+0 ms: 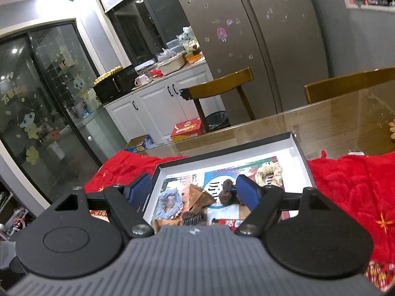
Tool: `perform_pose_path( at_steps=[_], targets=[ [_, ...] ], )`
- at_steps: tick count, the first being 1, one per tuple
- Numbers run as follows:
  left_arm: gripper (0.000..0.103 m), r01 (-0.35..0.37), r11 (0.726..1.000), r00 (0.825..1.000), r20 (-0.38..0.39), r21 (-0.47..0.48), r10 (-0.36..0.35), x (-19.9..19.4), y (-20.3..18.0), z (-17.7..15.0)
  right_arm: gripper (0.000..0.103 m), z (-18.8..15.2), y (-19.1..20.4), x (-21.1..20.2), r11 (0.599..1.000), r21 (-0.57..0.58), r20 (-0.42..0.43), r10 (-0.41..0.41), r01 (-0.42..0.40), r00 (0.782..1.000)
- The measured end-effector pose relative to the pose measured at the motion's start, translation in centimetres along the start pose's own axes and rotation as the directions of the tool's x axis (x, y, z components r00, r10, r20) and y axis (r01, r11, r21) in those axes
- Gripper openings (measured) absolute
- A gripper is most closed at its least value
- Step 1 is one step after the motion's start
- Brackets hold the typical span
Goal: Organize objects
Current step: 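Lift both open grippers up out of the box, then move both grippers down to the lace-trimmed scrunchies on the cloth, then grasp the black lace scrunchie with the left gripper while the right grasps the brown lace scrunchie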
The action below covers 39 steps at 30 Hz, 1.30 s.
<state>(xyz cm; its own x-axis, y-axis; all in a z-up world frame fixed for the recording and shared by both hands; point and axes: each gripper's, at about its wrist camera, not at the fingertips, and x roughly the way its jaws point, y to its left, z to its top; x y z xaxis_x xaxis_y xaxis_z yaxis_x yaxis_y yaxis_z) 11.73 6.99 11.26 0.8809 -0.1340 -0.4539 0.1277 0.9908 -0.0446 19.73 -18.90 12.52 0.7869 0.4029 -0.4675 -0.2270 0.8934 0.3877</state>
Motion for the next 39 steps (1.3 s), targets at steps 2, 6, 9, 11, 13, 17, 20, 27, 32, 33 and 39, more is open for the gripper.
perform_pose_path(
  at_steps=[2,6,9,11,13,17,20,27,32,33,39],
  targets=[
    [0.081,0.013,1.0,1.0,0.011,0.008,-0.013,-0.9,0.3,-0.4,0.085,-0.7,1.0,-0.9,1.0,0.004,0.022,-0.01,0.01,1.0],
    [0.082,0.032,0.999,0.999,0.042,0.043,-0.033,-2.3,0.2,-1.8,0.086,-2.5,2.2,-2.1,0.999,0.018,0.048,-0.028,0.027,0.998],
    [0.082,0.037,0.997,0.998,0.038,0.066,-0.04,-2.1,-0.1,-2.4,0.086,-4.5,2.7,-2.4,0.998,0.019,0.056,-0.062,0.061,0.996],
    [0.082,0.037,0.997,0.999,0.029,0.065,-0.039,-1.6,0.0,-2.6,0.086,-6.0,2.6,-2.5,0.996,0.029,0.06,-0.087,0.086,0.994],
    [0.082,0.037,0.998,0.999,0.009,0.048,-0.037,-0.7,0.2,-3.0,0.086,-7.4,2.3,-2.4,0.995,0.03,0.059,-0.1,0.099,0.993],
    [0.082,0.034,0.999,0.998,-0.049,0.037,-0.032,1.3,0.3,-4.1,0.086,-9.5,1.6,-1.8,0.991,0.021,0.069,-0.131,0.129,0.989],
    [0.082,0.031,0.999,0.999,-0.045,0.044,-0.029,2.2,0.0,-4.9,0.086,-10.7,0.6,-1.2,0.986,0.005,0.048,-0.164,0.164,0.985],
    [0.082,0.105,0.99,0.994,-0.05,0.098,-0.101,3.6,-2.7,-7.6,0.086,-12.5,-0.6,-1.1,0.992,-0.007,-0.02,-0.127,0.127,0.992],
    [0.081,0.092,0.983,0.996,-0.008,0.159,-0.092,4.3,-4.5,-9.3,0.085,-13.5,-1.0,-0.7,0.996,0.025,-0.094,-0.082,0.085,0.992],
    [0.08,0.091,0.982,0.996,-0.004,0.166,-0.092,4.6,-4.6,-9.5,0.084,-13.8,-1.0,-0.6,0.996,0.027,-0.102,-0.083,0.086,0.991],
    [0.061,0.151,0.978,0.987,-0.068,0.147,-0.142,7.0,-5.0,-9.6,0.075,-14.4,-1.4,0.3,0.991,0.027,-0.122,-0.128,0.132,0.984]
  ],
)
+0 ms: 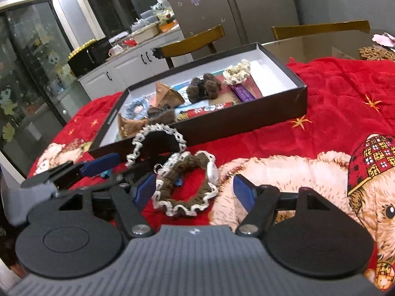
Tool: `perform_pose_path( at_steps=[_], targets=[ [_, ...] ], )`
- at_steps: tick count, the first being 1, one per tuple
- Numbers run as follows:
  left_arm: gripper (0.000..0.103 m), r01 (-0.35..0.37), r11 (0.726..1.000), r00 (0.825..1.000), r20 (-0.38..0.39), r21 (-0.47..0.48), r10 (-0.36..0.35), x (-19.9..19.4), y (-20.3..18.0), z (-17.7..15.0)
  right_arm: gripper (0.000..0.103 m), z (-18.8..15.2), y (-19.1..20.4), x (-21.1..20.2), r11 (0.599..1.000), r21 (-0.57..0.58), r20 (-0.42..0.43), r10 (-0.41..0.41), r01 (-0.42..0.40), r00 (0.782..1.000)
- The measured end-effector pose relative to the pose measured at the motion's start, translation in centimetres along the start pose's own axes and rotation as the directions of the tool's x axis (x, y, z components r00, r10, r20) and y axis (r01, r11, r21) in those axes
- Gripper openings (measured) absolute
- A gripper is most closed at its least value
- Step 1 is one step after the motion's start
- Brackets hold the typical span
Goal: Organize objects
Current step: 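Grasp the black lace scrunchie with the left gripper while the right grasps the brown lace scrunchie, then lift both held scrunchies up off the cloth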
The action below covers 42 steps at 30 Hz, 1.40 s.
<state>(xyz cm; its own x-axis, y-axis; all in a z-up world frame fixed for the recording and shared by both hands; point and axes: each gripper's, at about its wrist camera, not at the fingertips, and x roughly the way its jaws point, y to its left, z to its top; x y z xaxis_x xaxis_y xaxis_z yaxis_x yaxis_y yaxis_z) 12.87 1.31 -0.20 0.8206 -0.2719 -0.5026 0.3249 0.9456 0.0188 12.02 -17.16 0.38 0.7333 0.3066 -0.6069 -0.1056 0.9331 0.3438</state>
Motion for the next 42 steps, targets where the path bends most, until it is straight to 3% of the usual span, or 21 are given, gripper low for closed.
perform_pose_path(
  at_steps=[3,6,9,11,12,15,26,28,30,33,40,41,42],
  targets=[
    [0.05,-0.004,0.999,1.0,-0.026,-0.054,0.003,1.3,0.5,0.3,0.072,-0.2,0.0,0.6,1.0,-0.015,0.0,-0.026,0.026,1.0],
    [0.034,0.006,0.997,0.998,-0.063,-0.081,-0.011,2.1,1.0,0.2,0.065,-0.5,0.3,0.5,0.996,-0.046,0.063,-0.073,0.076,0.995],
    [0.017,-0.005,0.993,0.998,-0.063,-0.116,-0.002,2.1,1.6,0.0,0.048,-1.0,0.8,1.0,0.988,-0.088,0.081,-0.116,0.123,0.99],
    [0.013,-0.017,0.991,0.997,-0.077,-0.136,0.006,2.3,2.0,-0.1,0.04,-1.2,0.9,1.4,0.985,-0.095,0.092,-0.135,0.144,0.987],
    [0.012,-0.014,0.99,0.997,-0.077,-0.142,0.003,2.3,2.1,-0.1,0.03,-1.3,1.1,1.4,0.981,-0.104,0.102,-0.152,0.162,0.983],
    [0.012,-0.019,0.99,0.999,-0.053,-0.137,0.012,2.0,2.0,-0.2,0.019,-1.4,1.0,1.4,0.981,-0.104,0.105,-0.154,0.165,0.982],
    [0.013,-0.005,0.992,0.999,-0.045,-0.124,-0.001,1.8,1.7,-0.2,0.015,-1.2,0.6,1.2,0.986,-0.07,0.102,-0.146,0.154,0.984],
    [0.021,-0.005,0.992,0.999,-0.054,-0.123,-0.002,2.0,1.6,-0.1,0.015,-1.1,0.5,1.2,0.987,-0.059,0.099,-0.142,0.148,0.985],
    [0.044,-0.011,0.992,0.999,-0.053,-0.124,0.005,2.0,1.6,-0.1,0.015,-1.1,0.4,1.2,0.987,-0.057,0.1,-0.142,0.148,0.985],
    [0.053,-0.006,0.992,1.0,-0.022,-0.125,0.004,1.6,1.4,-0.1,0.015,-1.1,0.4,1.2,0.986,-0.059,0.105,-0.148,0.155,0.983],
    [0.05,-0.02,0.989,1.0,-0.007,-0.143,0.019,1.4,1.0,0.1,0.015,-1.0,-0.2,1.1,0.989,-0.027,0.098,-0.14,0.143,0.985],
    [0.044,-0.019,0.988,1.0,-0.008,-0.154,0.018,1.5,1.0,0.1,0.015,-1.0,-0.1,1.1,0.989,-0.033,0.1,-0.143,0.147,0.985],
    [0.03,-0.025,0.986,1.0,-0.01,-0.164,0.023,1.5,1.1,0.1,0.015,-1.1,0.0,1.1,0.988,-0.038,0.102,-0.146,0.151,0.984]
  ],
)
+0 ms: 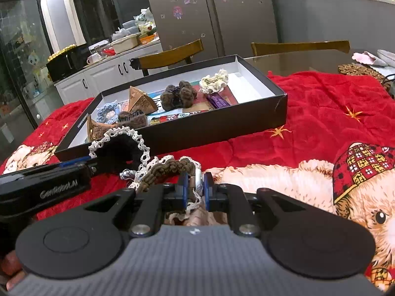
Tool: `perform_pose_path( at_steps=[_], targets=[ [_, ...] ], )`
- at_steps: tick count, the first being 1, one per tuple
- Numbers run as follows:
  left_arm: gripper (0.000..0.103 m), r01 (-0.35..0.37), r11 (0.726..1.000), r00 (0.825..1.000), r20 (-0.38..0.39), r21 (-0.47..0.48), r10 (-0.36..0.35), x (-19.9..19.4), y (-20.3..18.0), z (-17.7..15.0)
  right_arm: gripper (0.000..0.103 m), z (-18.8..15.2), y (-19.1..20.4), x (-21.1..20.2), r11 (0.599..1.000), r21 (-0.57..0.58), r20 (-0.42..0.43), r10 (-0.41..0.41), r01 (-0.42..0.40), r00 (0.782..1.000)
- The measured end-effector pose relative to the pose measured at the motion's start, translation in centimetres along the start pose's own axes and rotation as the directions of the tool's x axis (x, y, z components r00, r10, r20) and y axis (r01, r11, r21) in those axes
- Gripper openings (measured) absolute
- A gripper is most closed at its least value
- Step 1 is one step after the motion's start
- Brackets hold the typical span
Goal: Organize objects
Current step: 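Lift both held scrunchies up off the cloth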
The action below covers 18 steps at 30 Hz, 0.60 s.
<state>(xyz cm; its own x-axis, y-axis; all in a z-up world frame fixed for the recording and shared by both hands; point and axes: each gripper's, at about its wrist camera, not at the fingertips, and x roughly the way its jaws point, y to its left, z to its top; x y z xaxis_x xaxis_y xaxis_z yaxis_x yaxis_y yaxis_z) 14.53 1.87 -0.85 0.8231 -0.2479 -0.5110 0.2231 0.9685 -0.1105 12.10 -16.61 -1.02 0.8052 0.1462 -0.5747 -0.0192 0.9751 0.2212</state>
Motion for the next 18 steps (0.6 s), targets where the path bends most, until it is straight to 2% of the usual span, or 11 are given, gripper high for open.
perform_pose_path(
  at_steps=[2,3,8,13,18],
  targets=[
    [0.014,-0.015,1.0,1.0,-0.018,-0.013,0.015,0.4,0.1,0.1,0.015,0.0,0.1,0.0,1.0,-0.006,0.002,-0.003,0.003,1.0],
    [0.013,-0.016,1.0,0.999,-0.031,-0.021,0.015,0.7,0.2,0.1,0.015,0.0,0.1,0.0,1.0,-0.006,0.002,-0.004,0.004,1.0],
    [0.012,-0.043,0.999,0.999,-0.016,-0.016,0.043,0.3,0.3,-0.2,0.015,0.0,0.0,0.0,1.0,0.002,0.005,0.003,-0.003,1.0],
    [0.012,-0.042,0.997,0.999,0.012,-0.057,0.043,-0.3,1.0,-0.3,0.015,0.1,-0.4,-0.2,1.0,0.023,0.017,0.007,-0.007,1.0],
    [0.012,-0.058,0.998,0.998,0.035,-0.025,0.059,-0.8,0.4,-0.3,0.015,0.2,-0.6,-0.8,0.999,0.032,0.058,0.015,-0.017,0.998]
  ],
)
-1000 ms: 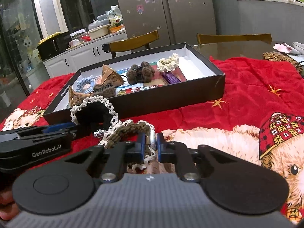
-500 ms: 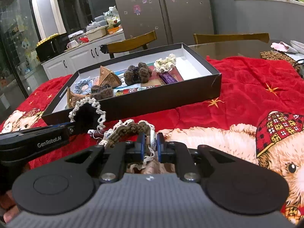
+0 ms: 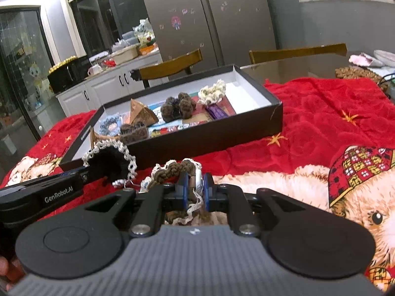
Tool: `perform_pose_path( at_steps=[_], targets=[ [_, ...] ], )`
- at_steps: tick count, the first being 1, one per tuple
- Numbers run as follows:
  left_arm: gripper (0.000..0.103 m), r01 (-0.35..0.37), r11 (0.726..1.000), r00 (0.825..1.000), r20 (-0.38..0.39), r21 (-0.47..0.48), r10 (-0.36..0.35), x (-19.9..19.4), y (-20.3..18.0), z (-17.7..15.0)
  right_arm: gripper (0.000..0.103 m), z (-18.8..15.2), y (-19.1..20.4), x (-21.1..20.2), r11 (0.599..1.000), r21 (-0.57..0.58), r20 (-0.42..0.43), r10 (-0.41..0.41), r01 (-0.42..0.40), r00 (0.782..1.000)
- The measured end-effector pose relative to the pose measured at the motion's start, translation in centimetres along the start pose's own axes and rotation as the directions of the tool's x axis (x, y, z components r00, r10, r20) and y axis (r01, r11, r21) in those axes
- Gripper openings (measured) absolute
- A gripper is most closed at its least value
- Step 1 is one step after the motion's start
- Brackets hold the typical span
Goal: Organize objects
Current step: 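Lift both held scrunchies up off the cloth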
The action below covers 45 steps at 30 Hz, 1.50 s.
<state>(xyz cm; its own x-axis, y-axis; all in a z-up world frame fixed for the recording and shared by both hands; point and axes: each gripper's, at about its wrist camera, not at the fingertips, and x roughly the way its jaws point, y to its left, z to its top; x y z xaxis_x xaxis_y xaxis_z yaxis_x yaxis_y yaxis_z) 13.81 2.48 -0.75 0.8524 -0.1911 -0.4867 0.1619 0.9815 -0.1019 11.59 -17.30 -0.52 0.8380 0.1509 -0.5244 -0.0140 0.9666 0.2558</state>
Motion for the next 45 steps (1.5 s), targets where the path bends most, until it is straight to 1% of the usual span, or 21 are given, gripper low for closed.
perform_pose_path(
  at_steps=[4,8,13,20,27,31,33,38,41,45],
  targets=[
    [0.012,-0.015,1.0,0.999,0.037,0.018,0.015,-0.7,-0.3,-0.1,0.015,0.1,0.1,-0.3,1.0,0.003,0.022,0.01,-0.011,1.0],
    [0.012,-0.035,0.999,0.997,0.064,0.038,0.033,-1.3,-0.7,-0.2,0.015,0.4,-0.3,-0.7,0.998,0.043,0.051,0.048,-0.05,0.998],
    [0.012,-0.055,0.997,0.994,0.095,0.049,0.051,-2.0,-1.0,-0.3,0.015,0.8,0.0,-1.0,0.998,0.045,0.086,0.044,-0.048,0.995],
    [0.012,-0.079,0.995,0.99,0.12,0.054,0.072,-2.6,-1.2,-0.4,0.015,1.3,0.4,-0.9,0.997,0.054,0.08,0.048,-0.052,0.996],
    [0.012,-0.094,0.995,0.985,0.15,0.044,0.086,-3.2,-1.1,-0.6,0.015,1.5,1.2,-0.3,0.997,0.07,0.062,0.03,-0.034,0.998],
    [0.012,-0.101,0.993,0.982,0.165,0.054,0.091,-3.6,-1.2,-0.6,0.015,2.0,1.5,-0.3,0.997,0.073,0.072,0.02,-0.026,0.997],
    [0.012,-0.116,0.992,0.98,0.172,0.059,0.104,-3.7,-1.2,-0.5,0.015,2.3,1.7,-0.4,0.998,0.064,0.082,0.019,-0.025,0.996],
    [0.012,-0.11,0.994,0.981,0.163,0.028,0.104,-3.7,-0.5,0.1,0.015,3.2,2.2,-0.8,0.998,0.052,0.099,0.029,-0.034,0.995],
    [0.012,-0.087,0.996,0.983,0.162,0.004,0.085,-4.1,0.2,0.9,0.015,4.1,2.5,-0.9,0.998,0.041,0.111,0.036,-0.041,0.993],
    [0.012,-0.071,0.997,0.979,0.19,-0.018,0.073,-5.1,1.0,2.2,0.015,5.7,2.8,-1.3,0.997,0.047,0.13,0.057,-0.063,0.99]
  ],
)
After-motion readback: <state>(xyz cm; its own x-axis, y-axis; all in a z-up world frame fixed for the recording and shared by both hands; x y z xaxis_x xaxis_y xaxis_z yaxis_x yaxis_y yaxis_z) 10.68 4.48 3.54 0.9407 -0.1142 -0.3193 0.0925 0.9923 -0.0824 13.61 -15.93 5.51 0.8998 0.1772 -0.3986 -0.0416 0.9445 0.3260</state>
